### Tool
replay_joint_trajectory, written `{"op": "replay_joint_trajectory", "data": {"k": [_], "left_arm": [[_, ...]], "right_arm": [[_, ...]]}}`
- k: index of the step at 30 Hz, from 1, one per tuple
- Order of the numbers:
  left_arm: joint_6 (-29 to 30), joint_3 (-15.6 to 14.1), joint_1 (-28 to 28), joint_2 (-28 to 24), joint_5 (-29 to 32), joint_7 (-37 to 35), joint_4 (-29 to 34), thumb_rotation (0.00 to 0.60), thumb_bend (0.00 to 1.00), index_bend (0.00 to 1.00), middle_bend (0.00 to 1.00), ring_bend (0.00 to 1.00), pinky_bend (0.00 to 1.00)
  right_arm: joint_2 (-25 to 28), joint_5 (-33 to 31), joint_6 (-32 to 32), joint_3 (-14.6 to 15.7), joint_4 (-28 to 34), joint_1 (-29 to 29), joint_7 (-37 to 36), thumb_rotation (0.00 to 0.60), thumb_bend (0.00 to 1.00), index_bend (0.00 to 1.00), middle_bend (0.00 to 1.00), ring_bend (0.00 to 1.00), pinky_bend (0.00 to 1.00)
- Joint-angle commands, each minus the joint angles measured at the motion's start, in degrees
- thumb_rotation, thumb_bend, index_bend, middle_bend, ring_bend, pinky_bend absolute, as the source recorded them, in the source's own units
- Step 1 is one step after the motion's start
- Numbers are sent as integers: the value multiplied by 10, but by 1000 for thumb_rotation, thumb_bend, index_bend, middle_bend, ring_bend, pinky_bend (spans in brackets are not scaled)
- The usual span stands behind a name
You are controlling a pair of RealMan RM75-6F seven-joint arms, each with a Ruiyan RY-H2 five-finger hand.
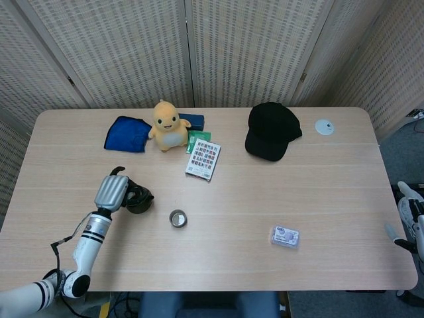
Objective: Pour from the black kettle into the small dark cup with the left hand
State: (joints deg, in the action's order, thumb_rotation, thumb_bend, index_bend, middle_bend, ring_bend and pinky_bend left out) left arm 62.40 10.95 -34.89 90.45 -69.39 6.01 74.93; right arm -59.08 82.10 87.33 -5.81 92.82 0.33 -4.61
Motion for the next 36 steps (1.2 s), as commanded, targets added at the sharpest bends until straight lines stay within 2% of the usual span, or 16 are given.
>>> {"op": "replay_joint_trajectory", "data": {"k": [1, 26, 36], "left_arm": [[6, 0, 2, 1, -8, -5, -3, 344, 349, 1000, 1000, 957, 201], [30, 1, 11, -8, -30, -5, 2, 328, 356, 1000, 1000, 966, 464], [42, -4, 20, -26, -42, 2, 18, 327, 356, 1000, 1000, 966, 480]], "right_arm": [[0, 0, 0, 0, 0, 0, 0, 600, 245, 105, 200, 143, 175], [-2, -1, -1, 0, 2, 0, 2, 600, 245, 105, 201, 143, 175], [-3, 2, -1, 1, 4, 1, 5, 600, 244, 105, 200, 143, 175]]}}
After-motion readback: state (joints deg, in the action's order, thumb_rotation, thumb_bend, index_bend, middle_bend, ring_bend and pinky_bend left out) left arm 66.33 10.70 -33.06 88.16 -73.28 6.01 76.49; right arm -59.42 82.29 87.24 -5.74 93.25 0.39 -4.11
